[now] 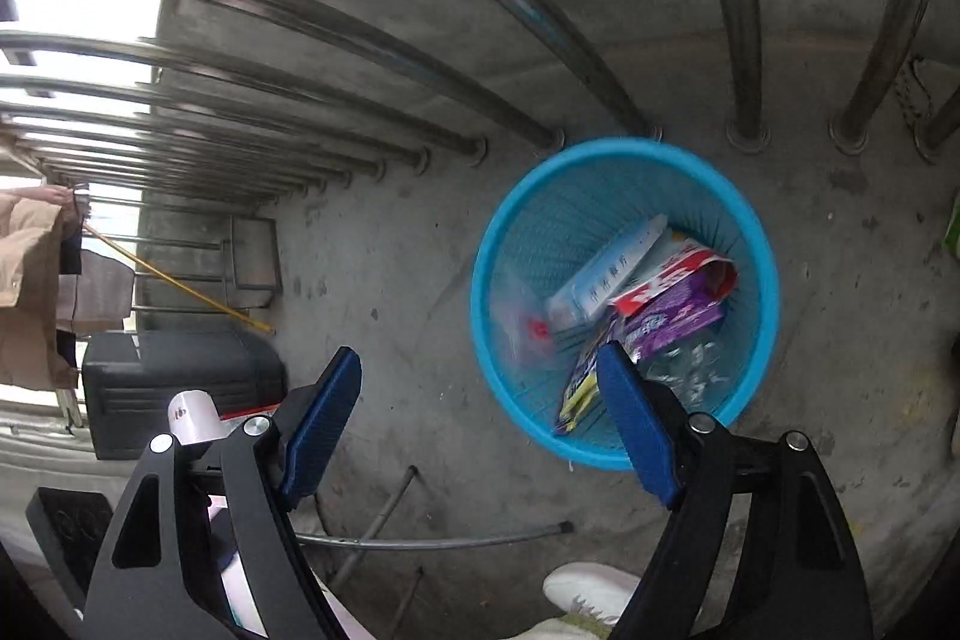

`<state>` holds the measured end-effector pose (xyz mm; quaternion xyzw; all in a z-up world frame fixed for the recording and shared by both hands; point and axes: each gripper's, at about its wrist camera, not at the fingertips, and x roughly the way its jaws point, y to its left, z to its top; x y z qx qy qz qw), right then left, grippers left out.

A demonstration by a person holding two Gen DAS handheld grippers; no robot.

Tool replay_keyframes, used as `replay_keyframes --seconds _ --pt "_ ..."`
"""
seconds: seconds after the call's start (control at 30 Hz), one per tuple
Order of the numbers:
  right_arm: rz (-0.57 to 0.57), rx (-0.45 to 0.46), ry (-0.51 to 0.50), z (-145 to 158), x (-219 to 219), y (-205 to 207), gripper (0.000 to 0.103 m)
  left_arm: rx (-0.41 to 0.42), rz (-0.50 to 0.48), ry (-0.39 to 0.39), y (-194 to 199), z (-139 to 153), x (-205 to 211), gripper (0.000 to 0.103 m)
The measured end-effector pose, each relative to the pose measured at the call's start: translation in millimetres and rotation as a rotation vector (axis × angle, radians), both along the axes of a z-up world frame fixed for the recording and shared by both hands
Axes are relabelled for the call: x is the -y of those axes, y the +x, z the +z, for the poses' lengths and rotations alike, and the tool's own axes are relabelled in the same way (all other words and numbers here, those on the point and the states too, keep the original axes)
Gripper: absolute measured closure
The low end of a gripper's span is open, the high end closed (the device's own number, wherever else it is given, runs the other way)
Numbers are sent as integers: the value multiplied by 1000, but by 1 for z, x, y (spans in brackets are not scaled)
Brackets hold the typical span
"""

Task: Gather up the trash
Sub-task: 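Carry box and plastic bag over the basket and open both tools, then move both tools back over the table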

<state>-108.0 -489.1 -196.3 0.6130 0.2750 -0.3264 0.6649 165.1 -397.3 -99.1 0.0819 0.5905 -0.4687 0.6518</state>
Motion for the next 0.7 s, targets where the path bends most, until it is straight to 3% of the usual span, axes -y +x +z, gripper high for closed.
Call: replay_keyframes --seconds 0.13,0.23,0.3,0.43,0.6,0.7 --pt "9 8 -29 12 -10 4 24 61 19 -63 4 30 -24 57" --pt "57 -16 -112 38 -24 11 24 137 15 -123 -4 57 -49 50" --pt "98 -35 -190 62 -36 19 24 192 14 -170 -9 74 -73 38" --pt "202 -109 -403 119 -72 45 19 304 55 -257 -22 108 -135 18" --pt "314 -189 -721 189 -141 78 6 414 137 -279 -36 134 -214 12" --pt "367 -234 -895 215 -188 100 6 441 234 -275 -42 141 -269 9"
